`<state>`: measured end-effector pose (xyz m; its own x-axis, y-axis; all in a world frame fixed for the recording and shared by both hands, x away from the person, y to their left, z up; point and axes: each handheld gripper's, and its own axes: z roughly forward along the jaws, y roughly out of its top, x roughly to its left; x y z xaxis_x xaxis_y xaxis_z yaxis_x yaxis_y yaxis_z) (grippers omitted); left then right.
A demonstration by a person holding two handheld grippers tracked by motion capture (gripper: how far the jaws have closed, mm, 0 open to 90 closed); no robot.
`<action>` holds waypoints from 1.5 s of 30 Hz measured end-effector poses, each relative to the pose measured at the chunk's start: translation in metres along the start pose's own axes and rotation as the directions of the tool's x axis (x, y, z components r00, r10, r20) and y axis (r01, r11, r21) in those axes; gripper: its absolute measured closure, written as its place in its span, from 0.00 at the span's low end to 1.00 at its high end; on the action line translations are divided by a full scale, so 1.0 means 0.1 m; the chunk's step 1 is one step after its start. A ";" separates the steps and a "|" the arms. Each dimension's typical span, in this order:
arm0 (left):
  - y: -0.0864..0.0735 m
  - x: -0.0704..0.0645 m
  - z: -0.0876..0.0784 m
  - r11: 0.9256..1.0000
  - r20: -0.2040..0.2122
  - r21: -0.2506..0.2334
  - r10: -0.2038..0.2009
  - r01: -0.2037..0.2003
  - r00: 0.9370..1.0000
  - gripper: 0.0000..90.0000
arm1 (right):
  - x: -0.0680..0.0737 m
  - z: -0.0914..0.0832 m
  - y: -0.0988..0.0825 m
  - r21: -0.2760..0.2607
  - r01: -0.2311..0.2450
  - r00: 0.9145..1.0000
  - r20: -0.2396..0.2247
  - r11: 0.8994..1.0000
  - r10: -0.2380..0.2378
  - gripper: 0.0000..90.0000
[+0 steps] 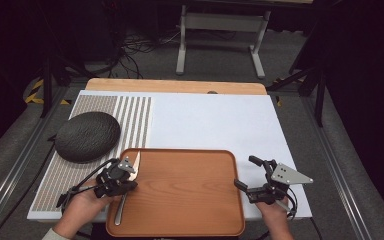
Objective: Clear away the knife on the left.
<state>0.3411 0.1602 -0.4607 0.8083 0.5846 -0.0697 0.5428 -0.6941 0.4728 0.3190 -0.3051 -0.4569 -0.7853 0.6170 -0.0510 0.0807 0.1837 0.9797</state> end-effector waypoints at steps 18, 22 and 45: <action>-0.07 0.05 -0.04 0.998 -0.005 0.003 -0.057 0.057 0.998 1.00 | 0.00 -0.01 0.00 0.001 0.003 1.000 0.003 1.000 -0.003 0.05; -0.07 0.04 -0.05 0.998 -0.009 -0.001 -0.060 0.060 0.998 1.00 | 0.00 0.00 0.00 0.003 0.003 1.000 0.002 1.000 -0.003 0.05; -0.12 0.07 -0.46 0.906 0.044 -0.416 0.101 -0.074 0.994 0.23 | 0.02 0.00 0.01 -0.003 0.005 1.000 -0.002 1.000 -0.005 0.05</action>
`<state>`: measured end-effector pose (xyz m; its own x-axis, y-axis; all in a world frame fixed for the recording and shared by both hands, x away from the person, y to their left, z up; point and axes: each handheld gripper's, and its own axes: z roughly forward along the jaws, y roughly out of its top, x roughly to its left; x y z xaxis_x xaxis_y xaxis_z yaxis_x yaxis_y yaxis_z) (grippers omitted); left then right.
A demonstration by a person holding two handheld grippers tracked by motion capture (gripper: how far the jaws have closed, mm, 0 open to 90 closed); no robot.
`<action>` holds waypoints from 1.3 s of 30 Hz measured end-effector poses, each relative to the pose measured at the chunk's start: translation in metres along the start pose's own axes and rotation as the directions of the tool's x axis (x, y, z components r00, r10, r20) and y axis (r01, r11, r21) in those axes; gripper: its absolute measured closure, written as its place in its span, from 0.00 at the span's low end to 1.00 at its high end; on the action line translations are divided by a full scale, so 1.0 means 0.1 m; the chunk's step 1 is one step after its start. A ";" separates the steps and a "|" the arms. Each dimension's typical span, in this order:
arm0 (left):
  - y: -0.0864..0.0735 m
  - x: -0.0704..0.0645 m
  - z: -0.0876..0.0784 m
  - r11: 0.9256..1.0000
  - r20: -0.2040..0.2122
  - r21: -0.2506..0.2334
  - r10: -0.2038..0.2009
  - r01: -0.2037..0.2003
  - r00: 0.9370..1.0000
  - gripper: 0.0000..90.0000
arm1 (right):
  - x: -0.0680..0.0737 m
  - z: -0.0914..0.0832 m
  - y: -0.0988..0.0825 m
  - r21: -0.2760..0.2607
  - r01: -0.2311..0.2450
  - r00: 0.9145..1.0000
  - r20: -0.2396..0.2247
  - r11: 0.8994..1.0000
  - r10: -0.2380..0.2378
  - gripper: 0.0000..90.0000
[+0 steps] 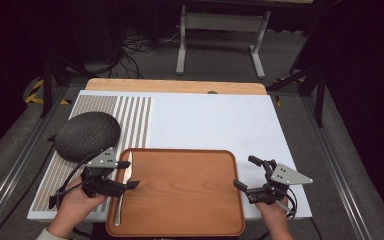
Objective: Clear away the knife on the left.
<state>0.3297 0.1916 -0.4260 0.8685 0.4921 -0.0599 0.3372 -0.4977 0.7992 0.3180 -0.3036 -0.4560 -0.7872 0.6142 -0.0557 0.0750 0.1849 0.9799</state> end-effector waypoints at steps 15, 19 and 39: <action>-0.20 0.02 -0.29 0.950 -0.007 -0.308 0.058 -0.057 0.998 0.05 | -0.01 -0.02 0.01 -0.006 -0.001 1.000 0.000 1.000 0.001 0.05; -0.35 0.02 -0.33 0.934 -0.041 -0.347 0.077 -0.087 0.996 0.05 | 0.00 -0.02 0.01 -0.008 -0.004 1.000 0.001 1.000 0.004 0.05; -0.94 0.19 -0.25 0.907 -0.080 -0.421 -0.058 0.019 0.995 0.01 | 0.00 0.00 -0.01 0.004 -0.008 1.000 0.000 1.000 0.008 0.05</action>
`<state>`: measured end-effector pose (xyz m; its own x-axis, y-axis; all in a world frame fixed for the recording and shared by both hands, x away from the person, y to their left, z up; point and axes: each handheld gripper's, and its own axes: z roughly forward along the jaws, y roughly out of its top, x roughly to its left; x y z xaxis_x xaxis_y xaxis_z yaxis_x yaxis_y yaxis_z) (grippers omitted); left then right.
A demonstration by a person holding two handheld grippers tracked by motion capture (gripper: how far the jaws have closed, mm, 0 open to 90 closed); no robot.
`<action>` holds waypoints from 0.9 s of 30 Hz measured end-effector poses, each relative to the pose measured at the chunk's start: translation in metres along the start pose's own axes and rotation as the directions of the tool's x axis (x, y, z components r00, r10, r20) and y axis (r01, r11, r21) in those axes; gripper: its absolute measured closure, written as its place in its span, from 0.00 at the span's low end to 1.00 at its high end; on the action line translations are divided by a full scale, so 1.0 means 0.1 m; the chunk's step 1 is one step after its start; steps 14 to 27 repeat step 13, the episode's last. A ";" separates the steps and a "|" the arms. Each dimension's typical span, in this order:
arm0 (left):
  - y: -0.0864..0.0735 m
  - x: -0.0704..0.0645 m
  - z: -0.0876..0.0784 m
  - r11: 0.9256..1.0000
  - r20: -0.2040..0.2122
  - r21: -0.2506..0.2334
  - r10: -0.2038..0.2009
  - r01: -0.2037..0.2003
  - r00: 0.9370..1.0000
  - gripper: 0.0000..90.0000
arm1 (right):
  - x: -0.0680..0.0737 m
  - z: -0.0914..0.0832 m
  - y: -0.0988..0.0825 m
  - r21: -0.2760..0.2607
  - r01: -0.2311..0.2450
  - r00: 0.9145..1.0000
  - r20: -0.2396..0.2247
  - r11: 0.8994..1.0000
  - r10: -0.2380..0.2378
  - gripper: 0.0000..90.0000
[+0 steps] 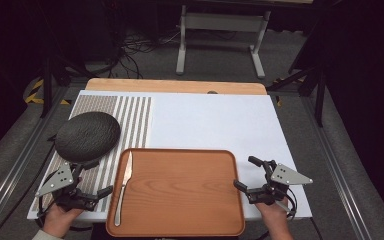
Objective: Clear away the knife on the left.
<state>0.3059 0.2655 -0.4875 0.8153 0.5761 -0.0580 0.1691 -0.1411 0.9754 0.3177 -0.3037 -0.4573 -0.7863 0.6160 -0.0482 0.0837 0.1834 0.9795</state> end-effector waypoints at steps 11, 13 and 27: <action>0.03 -0.01 0.01 1.000 0.031 -0.018 -0.017 0.018 0.999 0.01 | 0.01 -0.01 0.01 -0.001 0.006 1.000 0.005 1.000 -0.006 0.05; 0.04 -0.02 0.00 1.000 0.030 -0.023 -0.011 0.012 0.999 0.01 | 0.01 -0.01 0.01 -0.003 0.008 1.000 0.004 1.000 -0.008 0.05; 0.04 -0.02 0.00 1.000 0.030 -0.023 -0.011 0.012 0.999 0.01 | 0.01 -0.01 0.01 -0.003 0.008 1.000 0.004 1.000 -0.008 0.05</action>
